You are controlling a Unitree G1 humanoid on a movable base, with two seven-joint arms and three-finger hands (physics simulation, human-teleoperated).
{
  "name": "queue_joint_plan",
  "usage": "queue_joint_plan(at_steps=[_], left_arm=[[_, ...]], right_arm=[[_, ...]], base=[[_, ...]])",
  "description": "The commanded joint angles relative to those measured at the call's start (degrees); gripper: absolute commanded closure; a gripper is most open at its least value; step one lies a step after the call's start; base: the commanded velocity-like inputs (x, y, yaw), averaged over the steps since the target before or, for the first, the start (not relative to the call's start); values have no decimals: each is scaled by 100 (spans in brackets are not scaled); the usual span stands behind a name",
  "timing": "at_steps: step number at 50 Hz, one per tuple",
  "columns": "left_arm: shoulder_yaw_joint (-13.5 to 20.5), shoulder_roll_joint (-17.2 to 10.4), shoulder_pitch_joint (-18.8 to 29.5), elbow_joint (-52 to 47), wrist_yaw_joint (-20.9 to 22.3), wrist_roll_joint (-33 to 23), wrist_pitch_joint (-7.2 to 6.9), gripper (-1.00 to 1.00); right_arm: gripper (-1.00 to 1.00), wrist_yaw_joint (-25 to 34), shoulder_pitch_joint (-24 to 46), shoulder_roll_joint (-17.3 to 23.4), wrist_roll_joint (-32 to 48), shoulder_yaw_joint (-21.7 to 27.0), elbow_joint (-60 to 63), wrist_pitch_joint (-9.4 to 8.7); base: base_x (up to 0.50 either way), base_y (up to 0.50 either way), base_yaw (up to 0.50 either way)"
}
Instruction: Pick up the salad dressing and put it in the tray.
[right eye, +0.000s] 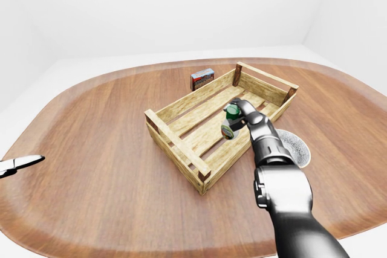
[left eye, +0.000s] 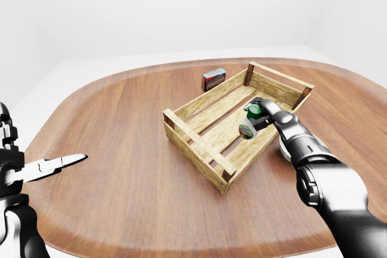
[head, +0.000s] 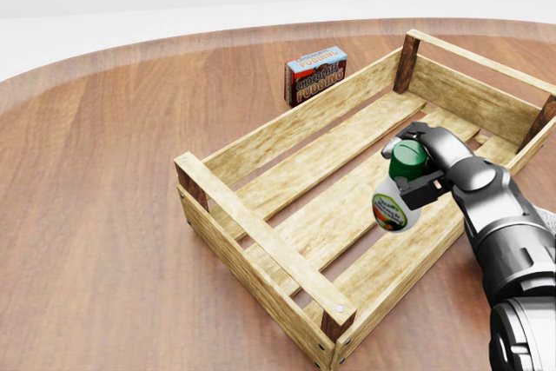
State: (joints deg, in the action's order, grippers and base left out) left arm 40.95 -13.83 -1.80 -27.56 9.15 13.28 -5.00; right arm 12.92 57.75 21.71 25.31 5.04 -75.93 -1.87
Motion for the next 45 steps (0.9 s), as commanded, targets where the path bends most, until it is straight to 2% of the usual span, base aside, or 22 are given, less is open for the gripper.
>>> queue_joint_plan(at_steps=[1, 7, 28, 34, 39, 40, 42, 45], left_arm=[[11, 3, -7, -22, 3, 7, 0, -100], [12, -1, -3, 17, 10, -3, 0, -100], [-27, 10, 3, 5, -5, -41, 0, -100], [-38, 13, 1, 48, 5, -49, 0, -100], [-57, 16, -1, 78, 7, -61, 0, -100], [-49, 15, -4, 71, 9, -52, 0, -100], [-49, 15, -4, 68, 6, -53, 0, -100], [-55, 17, -5, 57, 5, -55, 0, -100]], right_arm=[[100, 223, 149, 0, -24, 55, 65, -128], [100, 345, 197, 1, 76, 40, 72, -202], [100, 194, -90, 71, -9, 144, 45, -70], [100, 146, -82, 179, -100, 205, 42, 10], [100, 52, -78, 232, -204, 267, 22, 133], [100, 42, -63, 238, -261, 307, 23, 218], [100, 14, -38, 243, -293, 314, 23, 273], [100, 40, 23, 238, -352, 318, 25, 265]], base=[[0, 0, 0], [0, 0, 0], [0, 0, 0], [0, 0, 0], [0, 0, 0], [0, 0, 0], [0, 0, 0], [0, 0, 0]])
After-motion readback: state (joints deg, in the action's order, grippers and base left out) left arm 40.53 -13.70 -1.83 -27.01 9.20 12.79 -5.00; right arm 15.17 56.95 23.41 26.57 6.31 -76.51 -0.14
